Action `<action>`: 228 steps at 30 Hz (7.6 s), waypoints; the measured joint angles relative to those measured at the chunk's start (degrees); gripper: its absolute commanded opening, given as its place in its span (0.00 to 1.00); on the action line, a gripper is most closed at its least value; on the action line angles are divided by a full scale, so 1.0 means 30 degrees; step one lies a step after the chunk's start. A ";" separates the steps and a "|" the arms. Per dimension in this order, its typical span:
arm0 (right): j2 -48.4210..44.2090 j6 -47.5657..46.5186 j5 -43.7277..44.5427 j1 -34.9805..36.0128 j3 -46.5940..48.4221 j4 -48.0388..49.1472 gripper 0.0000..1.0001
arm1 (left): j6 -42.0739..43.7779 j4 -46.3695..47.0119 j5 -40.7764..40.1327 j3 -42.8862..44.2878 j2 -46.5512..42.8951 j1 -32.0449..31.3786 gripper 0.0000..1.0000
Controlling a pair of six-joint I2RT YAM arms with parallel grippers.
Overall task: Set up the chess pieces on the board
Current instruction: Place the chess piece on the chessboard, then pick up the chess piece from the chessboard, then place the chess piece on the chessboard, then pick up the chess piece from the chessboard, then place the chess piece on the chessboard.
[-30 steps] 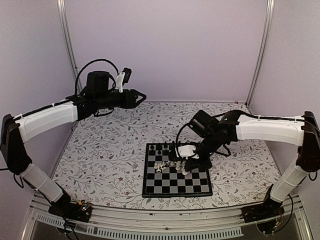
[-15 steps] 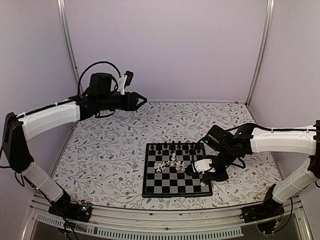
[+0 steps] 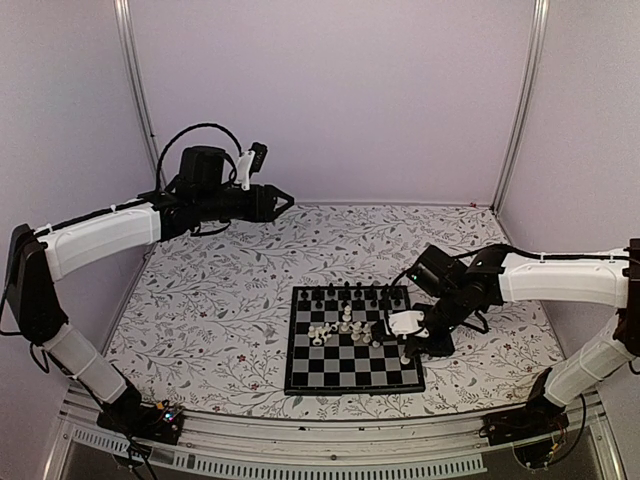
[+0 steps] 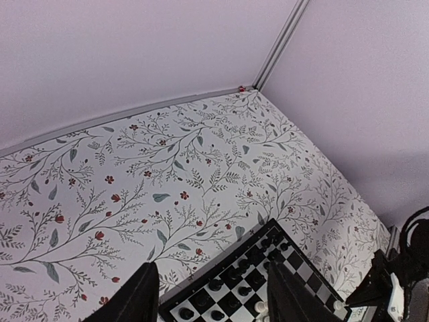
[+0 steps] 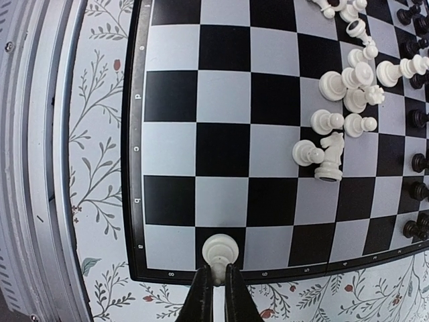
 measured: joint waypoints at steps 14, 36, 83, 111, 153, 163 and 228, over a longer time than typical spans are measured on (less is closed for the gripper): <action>0.0532 0.0080 0.0131 -0.0372 -0.0007 -0.0022 0.05 | 0.0000 0.0000 0.0073 0.0000 0.0007 0.0000 0.57; 0.1005 0.0197 0.0051 -0.0444 0.0138 -0.0408 0.30 | 0.0007 -0.0051 0.0153 0.0109 0.0007 0.0000 0.58; 0.6477 -0.0350 -0.1311 -0.0415 0.4656 0.1486 0.07 | 0.0146 -0.0364 0.0364 0.0474 0.0153 0.0000 0.59; 0.3089 0.0080 -0.1625 0.0197 0.2208 -0.0270 0.05 | 0.0138 -0.0415 0.0678 0.0576 0.0321 0.0000 0.61; 0.3971 0.0525 -0.2040 0.0036 0.3883 -0.0495 0.17 | 0.0146 -0.0437 0.0714 0.0619 0.0321 0.0000 0.63; 0.6011 0.1013 -0.1217 -0.0386 0.5697 0.0576 0.23 | 0.0153 -0.0437 0.0699 0.0627 0.0321 0.0000 0.63; 0.5064 0.0401 -0.1953 0.1042 0.3643 -0.0168 0.06 | 0.0248 -0.0568 0.0714 0.0648 0.0321 0.0000 0.65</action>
